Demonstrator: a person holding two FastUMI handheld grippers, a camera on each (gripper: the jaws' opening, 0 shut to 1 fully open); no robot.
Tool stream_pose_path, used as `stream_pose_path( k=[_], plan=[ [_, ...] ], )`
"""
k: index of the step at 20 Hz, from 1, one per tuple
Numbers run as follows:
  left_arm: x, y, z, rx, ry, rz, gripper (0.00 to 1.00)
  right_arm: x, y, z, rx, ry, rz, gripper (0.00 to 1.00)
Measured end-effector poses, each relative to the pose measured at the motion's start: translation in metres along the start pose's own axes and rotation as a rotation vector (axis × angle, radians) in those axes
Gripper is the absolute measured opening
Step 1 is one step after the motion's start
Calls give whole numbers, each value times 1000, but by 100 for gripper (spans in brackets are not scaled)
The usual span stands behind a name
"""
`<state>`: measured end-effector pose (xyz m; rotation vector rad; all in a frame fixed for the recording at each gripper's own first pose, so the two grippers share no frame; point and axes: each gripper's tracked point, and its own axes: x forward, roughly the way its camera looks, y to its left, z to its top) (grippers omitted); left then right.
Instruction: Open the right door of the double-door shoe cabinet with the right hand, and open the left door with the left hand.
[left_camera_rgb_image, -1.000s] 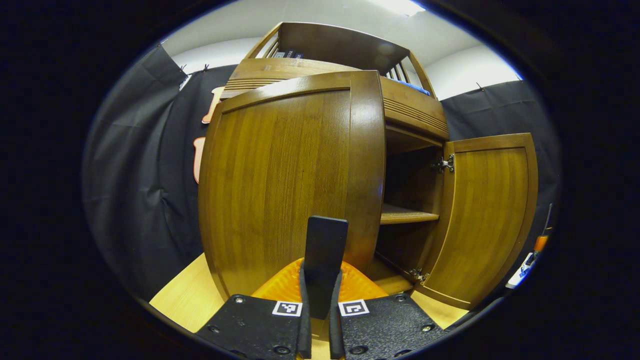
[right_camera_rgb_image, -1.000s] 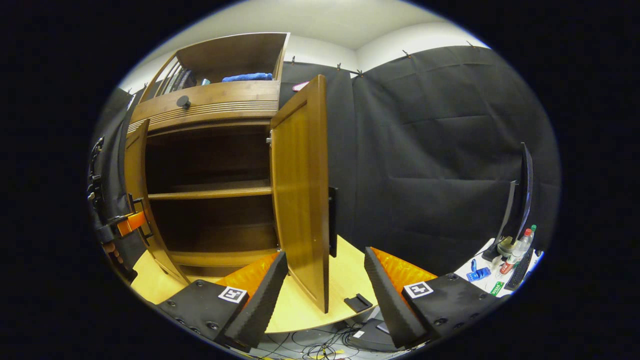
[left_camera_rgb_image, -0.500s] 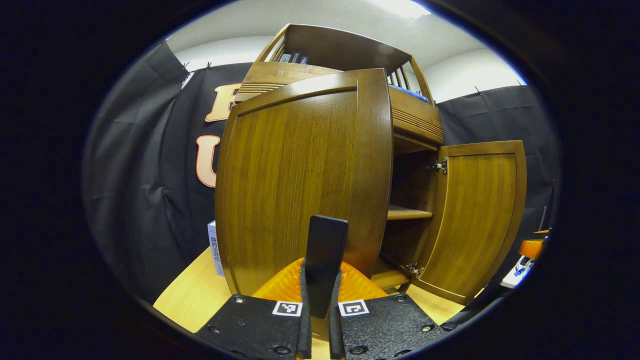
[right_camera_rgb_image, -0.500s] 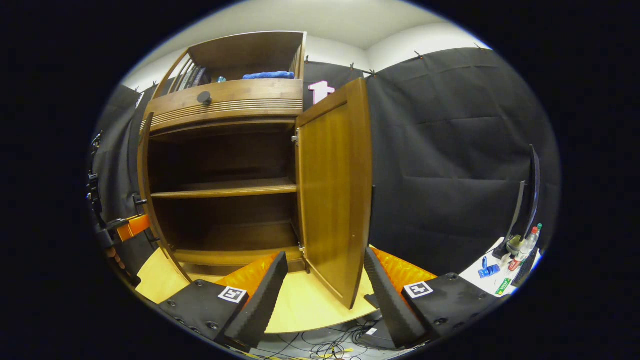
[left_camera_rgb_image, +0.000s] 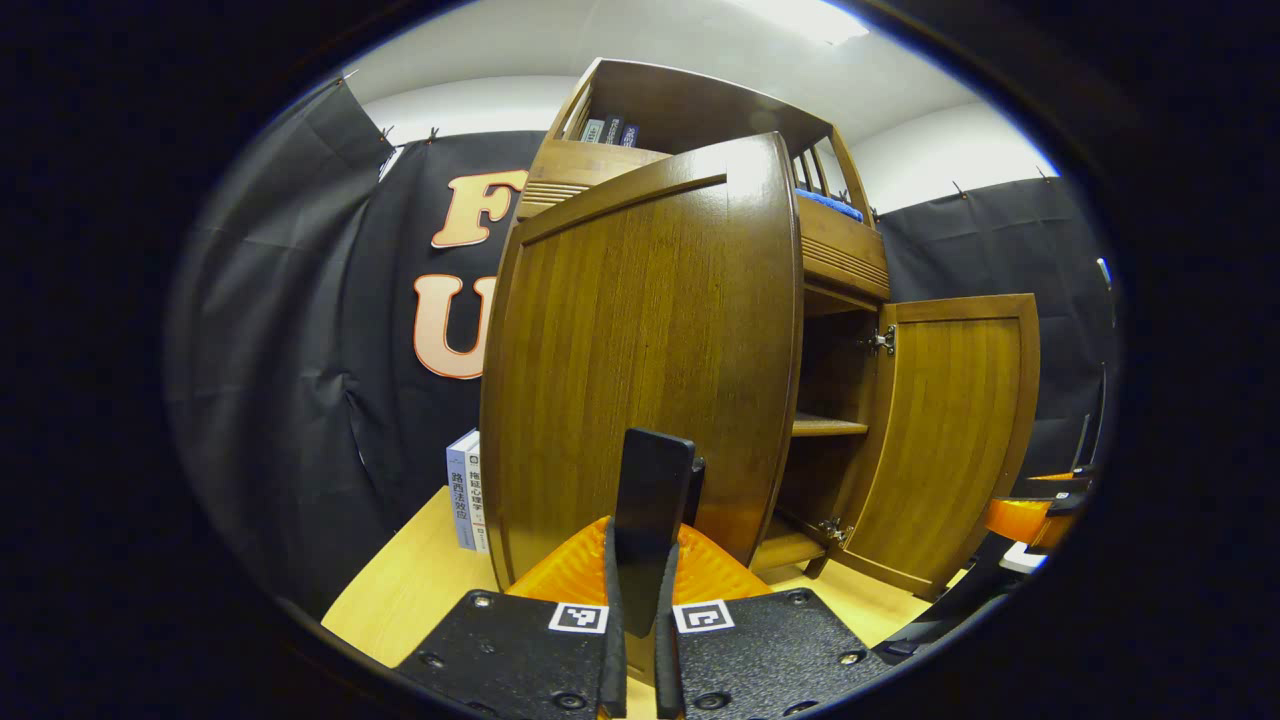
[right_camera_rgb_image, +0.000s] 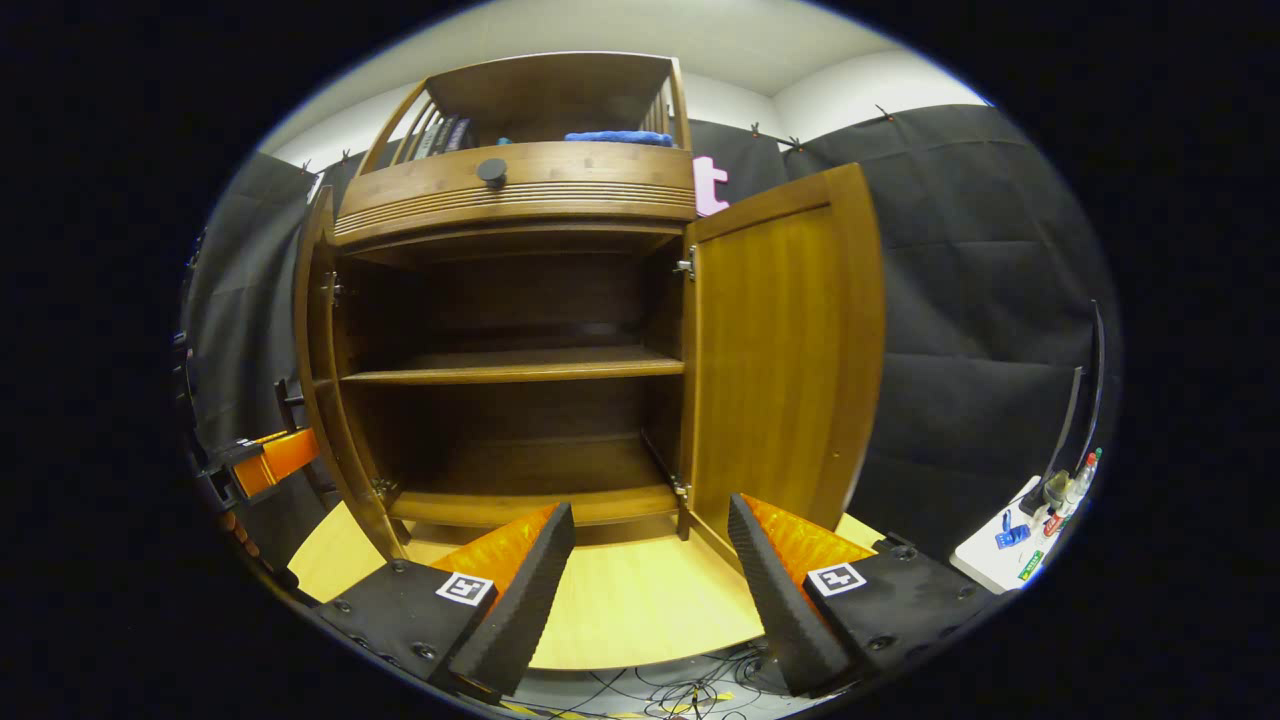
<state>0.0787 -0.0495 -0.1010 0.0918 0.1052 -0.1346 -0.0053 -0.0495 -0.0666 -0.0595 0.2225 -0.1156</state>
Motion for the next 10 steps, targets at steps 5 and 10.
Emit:
stream_pose_path(
  k=[5,10],
  plan=[
    [-15,19,3,6,-6,1,10,-3,33,-4,1,6,34,92],
    [-29,45,8,8,-12,27,10,-4,52,-12,-4,9,40,91]
  ],
)
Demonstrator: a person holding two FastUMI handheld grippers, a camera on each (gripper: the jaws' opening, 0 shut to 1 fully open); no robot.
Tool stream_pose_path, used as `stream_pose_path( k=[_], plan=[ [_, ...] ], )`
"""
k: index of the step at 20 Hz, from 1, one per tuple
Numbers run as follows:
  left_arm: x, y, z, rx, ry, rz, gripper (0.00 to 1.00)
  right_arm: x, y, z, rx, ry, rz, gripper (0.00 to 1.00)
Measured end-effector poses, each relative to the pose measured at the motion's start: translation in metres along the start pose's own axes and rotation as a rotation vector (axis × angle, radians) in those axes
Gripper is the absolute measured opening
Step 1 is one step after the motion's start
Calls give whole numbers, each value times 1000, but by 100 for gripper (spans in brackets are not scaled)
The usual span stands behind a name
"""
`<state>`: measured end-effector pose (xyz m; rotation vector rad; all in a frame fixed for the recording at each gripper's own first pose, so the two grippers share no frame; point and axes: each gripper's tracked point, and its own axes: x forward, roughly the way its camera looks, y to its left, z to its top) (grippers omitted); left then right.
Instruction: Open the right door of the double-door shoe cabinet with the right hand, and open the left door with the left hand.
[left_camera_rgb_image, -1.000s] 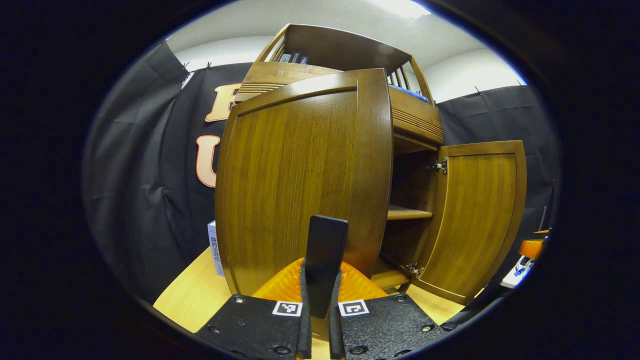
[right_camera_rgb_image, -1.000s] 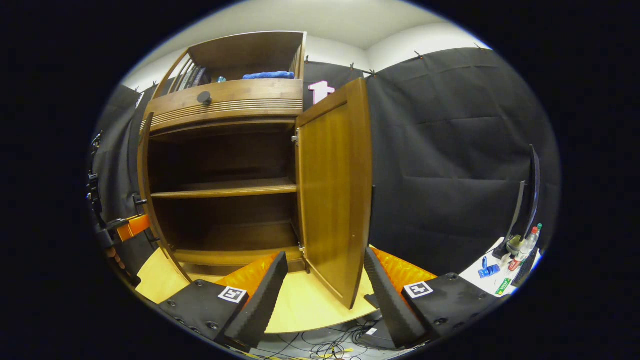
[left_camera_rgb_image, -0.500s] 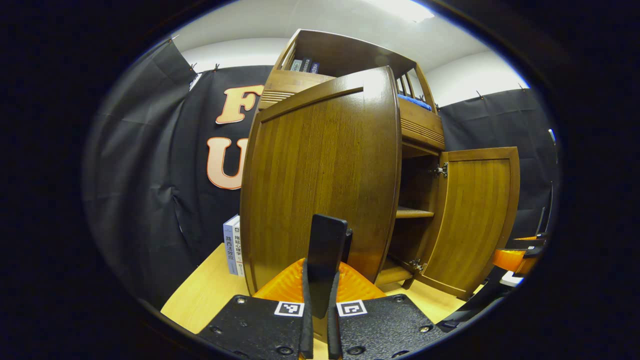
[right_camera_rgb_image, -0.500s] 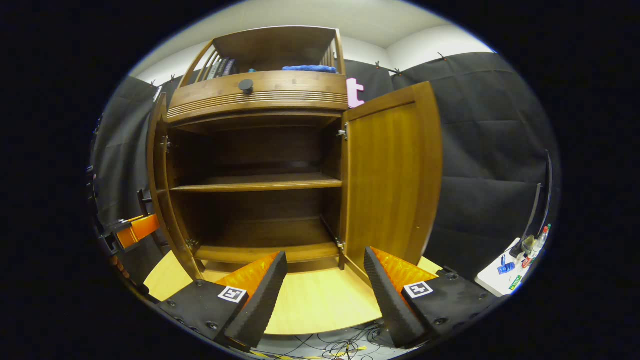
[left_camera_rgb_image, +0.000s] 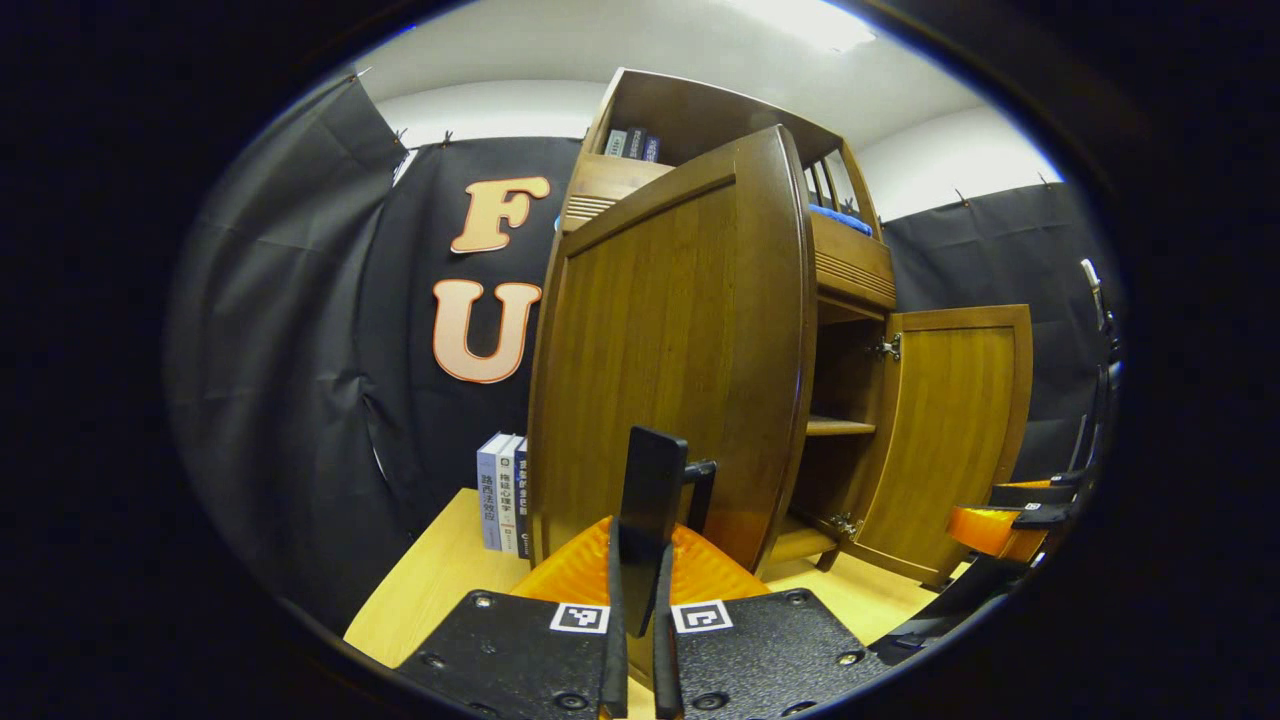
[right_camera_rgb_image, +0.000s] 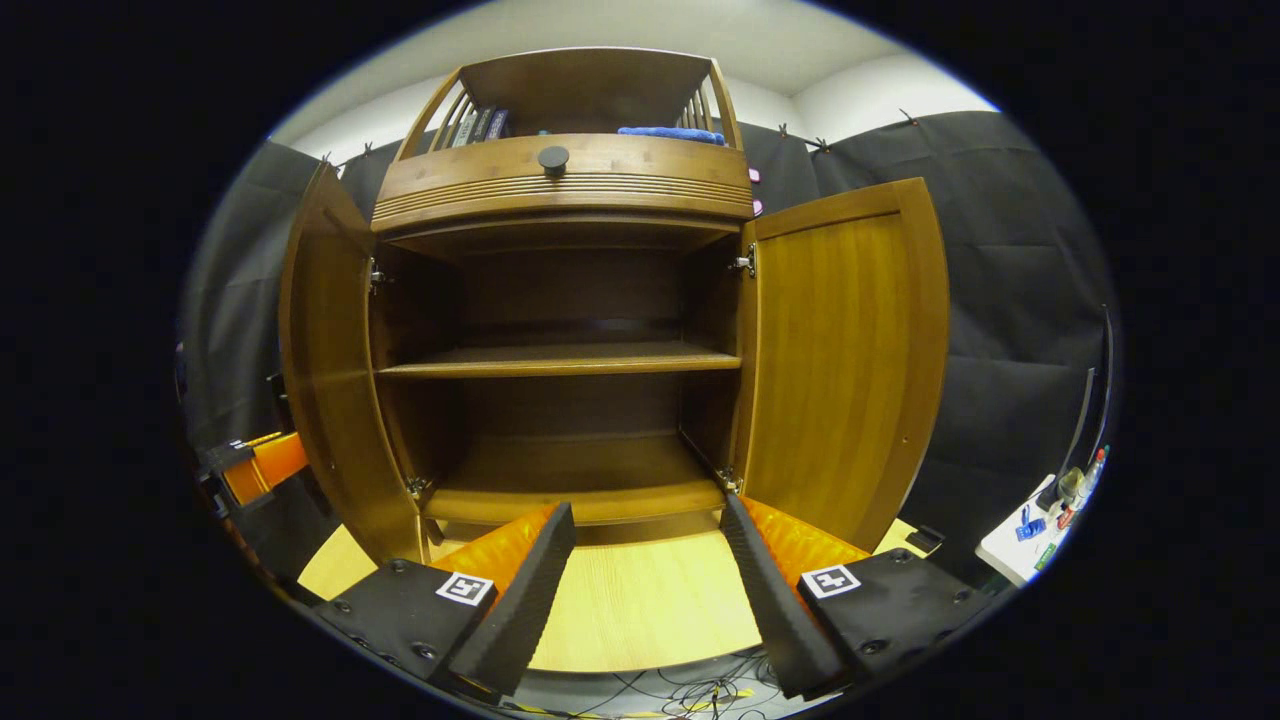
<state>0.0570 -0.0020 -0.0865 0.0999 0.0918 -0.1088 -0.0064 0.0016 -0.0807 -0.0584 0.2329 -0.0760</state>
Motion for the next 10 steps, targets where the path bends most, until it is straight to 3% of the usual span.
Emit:
stream_pose_path(
  k=[4,7,10],
  plan=[
    [-11,26,4,-11,1,47,7,-1,17,0,-3,1,16,91],
    [-20,52,6,47,5,119,4,1,29,0,-11,0,30,91],
    [-23,65,10,20,18,125,4,2,42,-1,-15,3,56,92]
  ],
)
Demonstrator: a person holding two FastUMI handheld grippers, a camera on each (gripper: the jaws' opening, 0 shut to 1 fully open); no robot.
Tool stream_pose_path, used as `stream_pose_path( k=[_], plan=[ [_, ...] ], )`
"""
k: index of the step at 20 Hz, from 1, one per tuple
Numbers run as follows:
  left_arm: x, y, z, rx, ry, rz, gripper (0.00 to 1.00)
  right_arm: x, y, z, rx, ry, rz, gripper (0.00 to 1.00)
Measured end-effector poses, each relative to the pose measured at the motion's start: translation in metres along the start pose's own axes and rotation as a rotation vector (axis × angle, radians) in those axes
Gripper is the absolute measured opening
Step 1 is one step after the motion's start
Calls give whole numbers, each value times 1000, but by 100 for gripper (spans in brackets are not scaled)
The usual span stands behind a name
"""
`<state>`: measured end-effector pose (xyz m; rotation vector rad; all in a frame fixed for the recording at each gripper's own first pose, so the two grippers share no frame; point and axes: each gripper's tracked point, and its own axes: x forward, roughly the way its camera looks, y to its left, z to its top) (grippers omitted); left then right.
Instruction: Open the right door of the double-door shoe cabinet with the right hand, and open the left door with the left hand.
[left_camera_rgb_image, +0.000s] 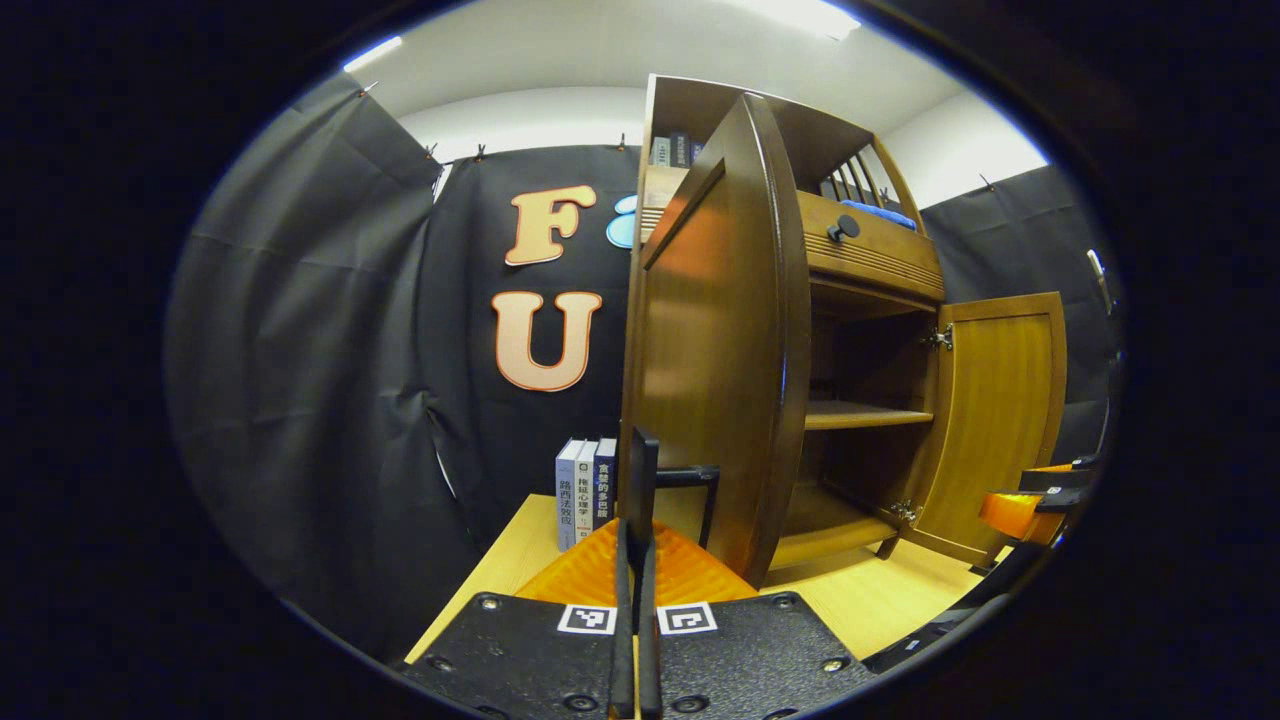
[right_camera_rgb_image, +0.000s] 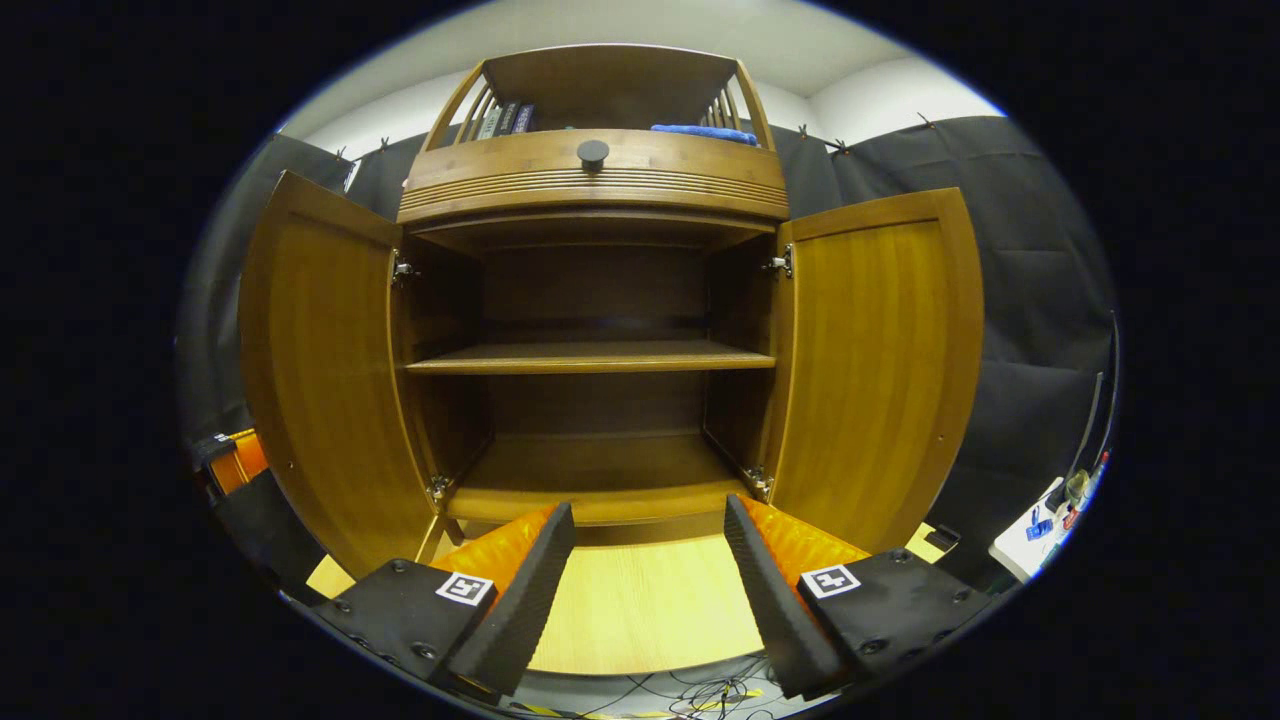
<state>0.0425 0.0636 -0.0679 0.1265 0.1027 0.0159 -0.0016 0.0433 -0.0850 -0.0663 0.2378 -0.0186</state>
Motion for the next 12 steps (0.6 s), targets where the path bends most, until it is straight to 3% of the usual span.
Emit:
stream_pose_path(
  k=[6,12],
  plan=[
    [-9,5,-1,17,22,-18,1,7,34,2,-17,-14,50,92],
    [-15,15,0,-10,52,-24,1,-1,44,8,-31,-32,62,91]
  ],
)
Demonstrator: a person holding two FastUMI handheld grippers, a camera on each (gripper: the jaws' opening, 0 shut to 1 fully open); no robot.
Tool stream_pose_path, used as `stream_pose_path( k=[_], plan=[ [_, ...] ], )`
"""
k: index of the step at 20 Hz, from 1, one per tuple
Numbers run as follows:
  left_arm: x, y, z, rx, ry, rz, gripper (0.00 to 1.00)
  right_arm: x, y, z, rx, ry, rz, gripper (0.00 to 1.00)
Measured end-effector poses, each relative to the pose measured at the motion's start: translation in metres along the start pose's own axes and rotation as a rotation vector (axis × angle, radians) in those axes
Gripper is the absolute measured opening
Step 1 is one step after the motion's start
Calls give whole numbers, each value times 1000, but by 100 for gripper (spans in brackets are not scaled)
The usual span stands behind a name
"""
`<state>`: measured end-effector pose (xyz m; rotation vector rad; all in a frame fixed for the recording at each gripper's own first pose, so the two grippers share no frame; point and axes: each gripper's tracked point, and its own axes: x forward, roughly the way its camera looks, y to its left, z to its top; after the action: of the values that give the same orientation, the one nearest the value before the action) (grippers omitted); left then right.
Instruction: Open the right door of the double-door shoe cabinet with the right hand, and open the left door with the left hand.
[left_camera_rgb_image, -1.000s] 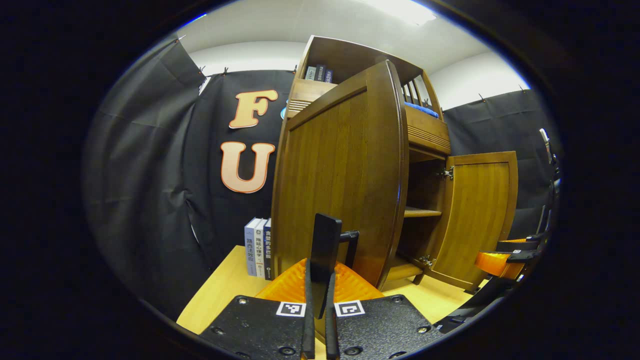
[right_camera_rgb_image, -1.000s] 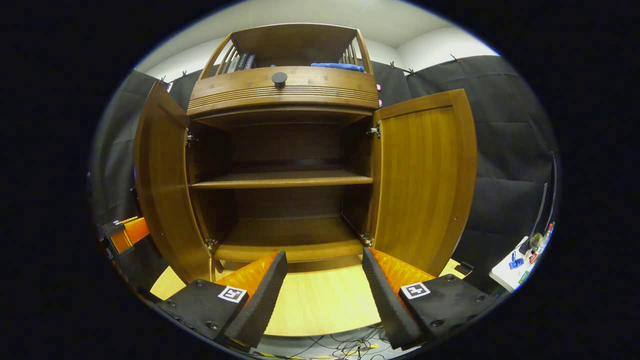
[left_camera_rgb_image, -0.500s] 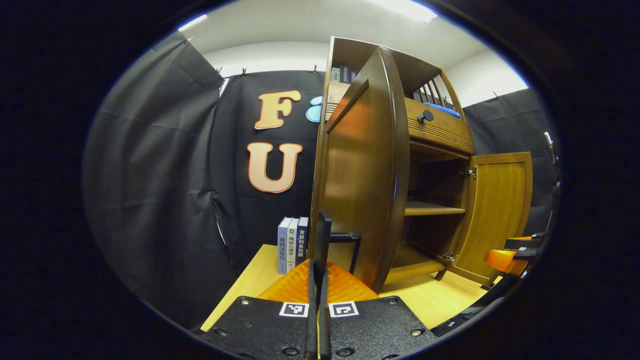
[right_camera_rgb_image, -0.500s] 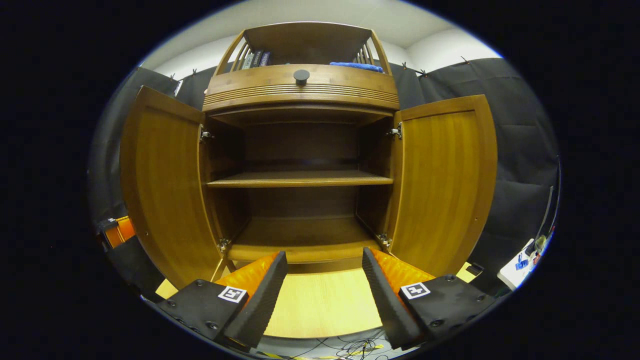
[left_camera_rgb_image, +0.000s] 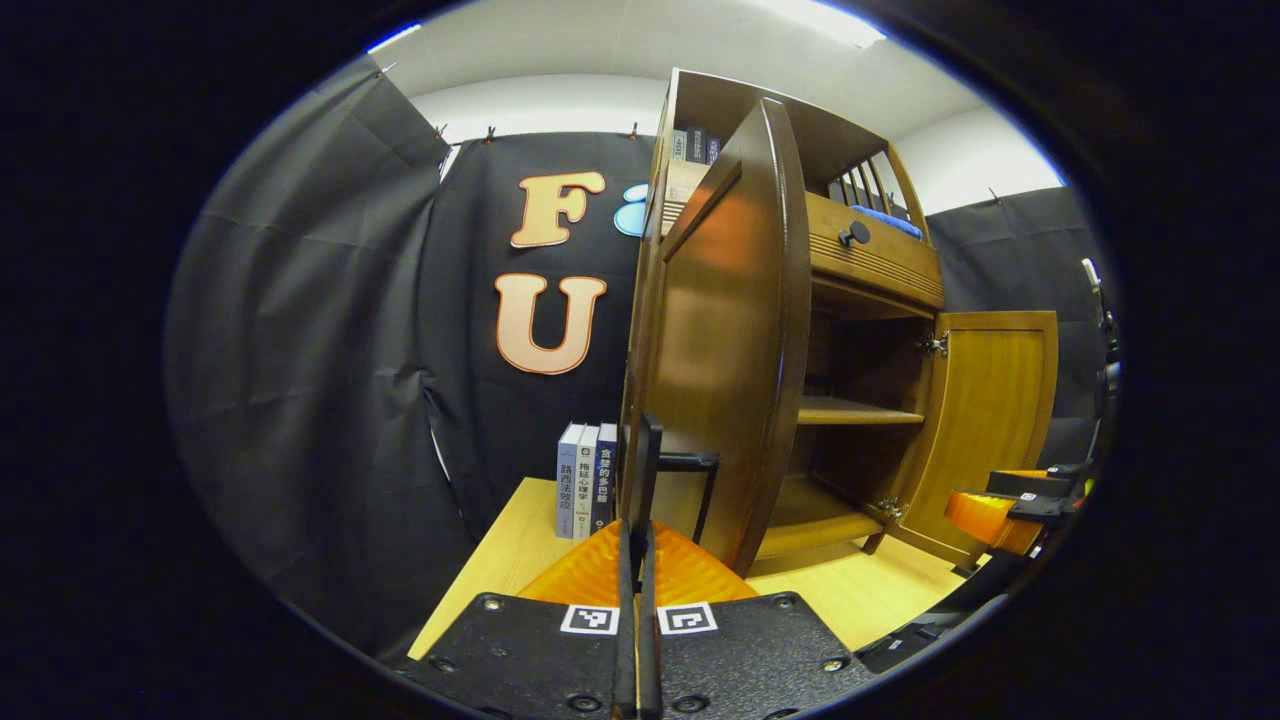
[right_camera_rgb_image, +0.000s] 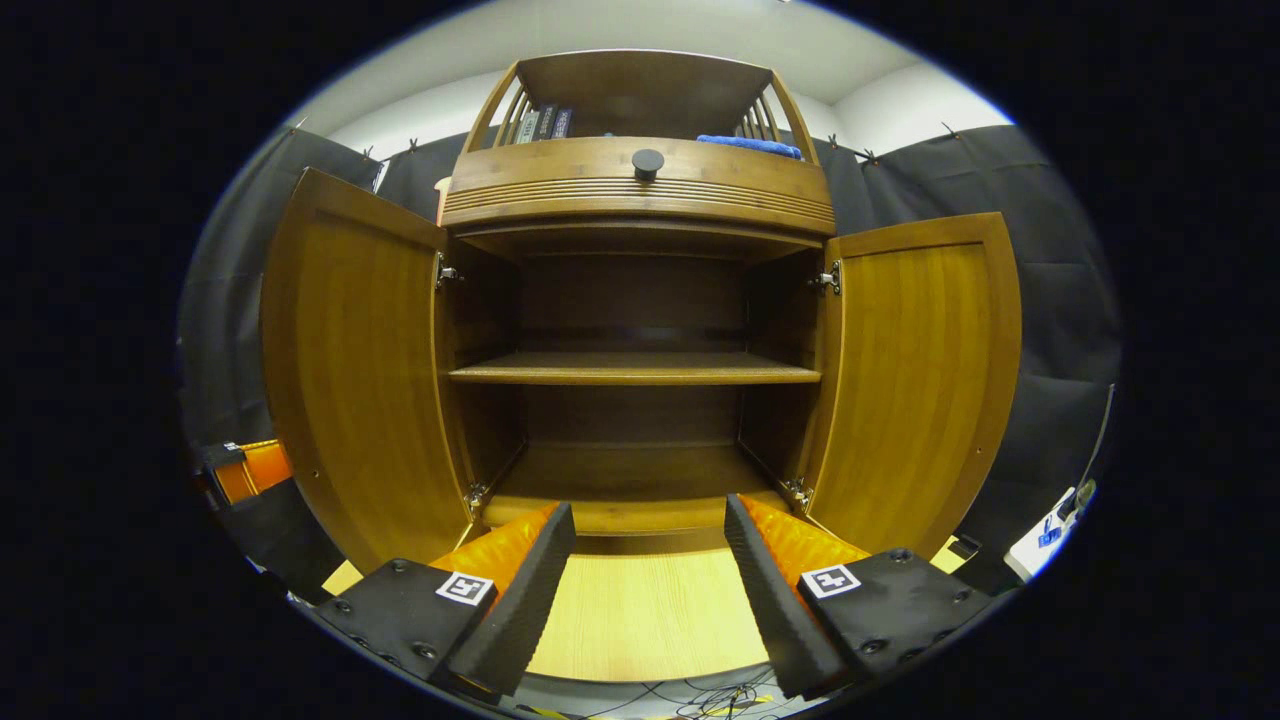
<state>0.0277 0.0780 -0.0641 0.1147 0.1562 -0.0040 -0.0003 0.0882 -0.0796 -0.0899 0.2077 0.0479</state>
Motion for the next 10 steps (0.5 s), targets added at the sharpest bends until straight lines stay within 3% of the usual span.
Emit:
stream_pose_path(
  k=[4,10],
  plan=[
    [-11,-3,4,-1,17,-9,1,-4,1,5,7,-8,-5,91],
    [-46,-8,21,-17,28,41,0,-10,5,18,15,-27,-5,91]
  ],
)
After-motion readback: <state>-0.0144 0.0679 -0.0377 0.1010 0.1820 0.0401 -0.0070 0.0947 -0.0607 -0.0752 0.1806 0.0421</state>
